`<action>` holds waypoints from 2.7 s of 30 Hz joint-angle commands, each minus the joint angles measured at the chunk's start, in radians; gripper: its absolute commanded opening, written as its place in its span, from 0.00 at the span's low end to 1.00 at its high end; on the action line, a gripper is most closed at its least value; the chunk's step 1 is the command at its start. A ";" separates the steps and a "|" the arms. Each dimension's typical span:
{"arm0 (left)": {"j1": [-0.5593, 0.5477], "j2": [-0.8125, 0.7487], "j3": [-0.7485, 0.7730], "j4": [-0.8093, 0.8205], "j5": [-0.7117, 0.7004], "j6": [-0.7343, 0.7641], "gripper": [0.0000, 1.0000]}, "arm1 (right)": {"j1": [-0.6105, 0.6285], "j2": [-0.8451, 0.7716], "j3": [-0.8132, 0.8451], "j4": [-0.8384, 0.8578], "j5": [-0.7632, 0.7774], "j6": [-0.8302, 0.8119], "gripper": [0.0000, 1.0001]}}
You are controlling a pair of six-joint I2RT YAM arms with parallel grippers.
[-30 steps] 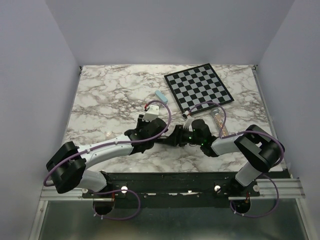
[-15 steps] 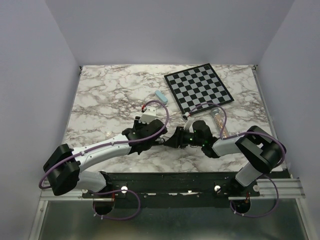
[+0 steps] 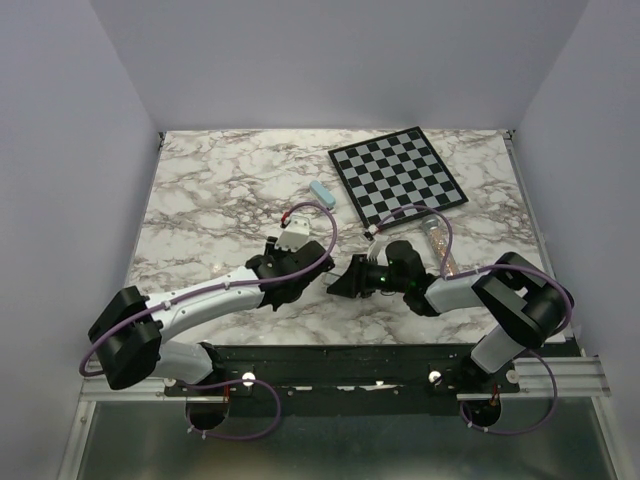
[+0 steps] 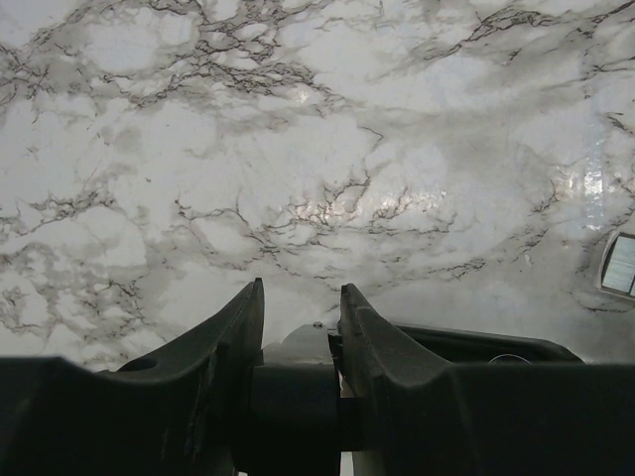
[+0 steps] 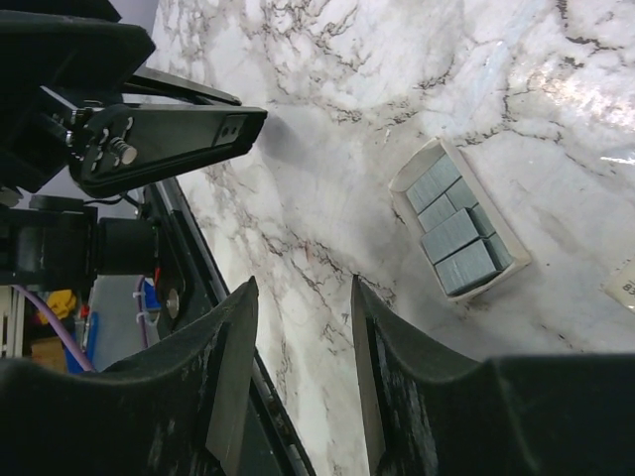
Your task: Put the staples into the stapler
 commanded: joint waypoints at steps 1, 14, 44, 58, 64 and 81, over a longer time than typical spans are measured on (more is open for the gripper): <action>-0.017 0.047 0.062 -0.040 -0.002 -0.013 0.00 | -0.005 0.007 0.020 0.057 -0.063 0.002 0.50; -0.079 0.221 0.173 -0.143 -0.048 -0.059 0.00 | -0.005 -0.001 0.054 0.111 -0.097 0.160 0.58; -0.108 0.106 0.076 0.059 0.046 0.070 0.17 | -0.007 0.111 0.105 0.009 -0.074 0.234 0.08; -0.108 0.049 0.012 0.238 0.224 0.203 0.42 | -0.011 0.141 0.128 -0.008 -0.091 0.212 0.04; -0.108 0.058 0.025 0.271 0.282 0.229 0.52 | -0.014 0.150 0.139 -0.018 -0.101 0.202 0.04; -0.108 0.027 0.013 0.313 0.406 0.258 0.76 | -0.024 0.148 0.145 -0.042 -0.118 0.199 0.03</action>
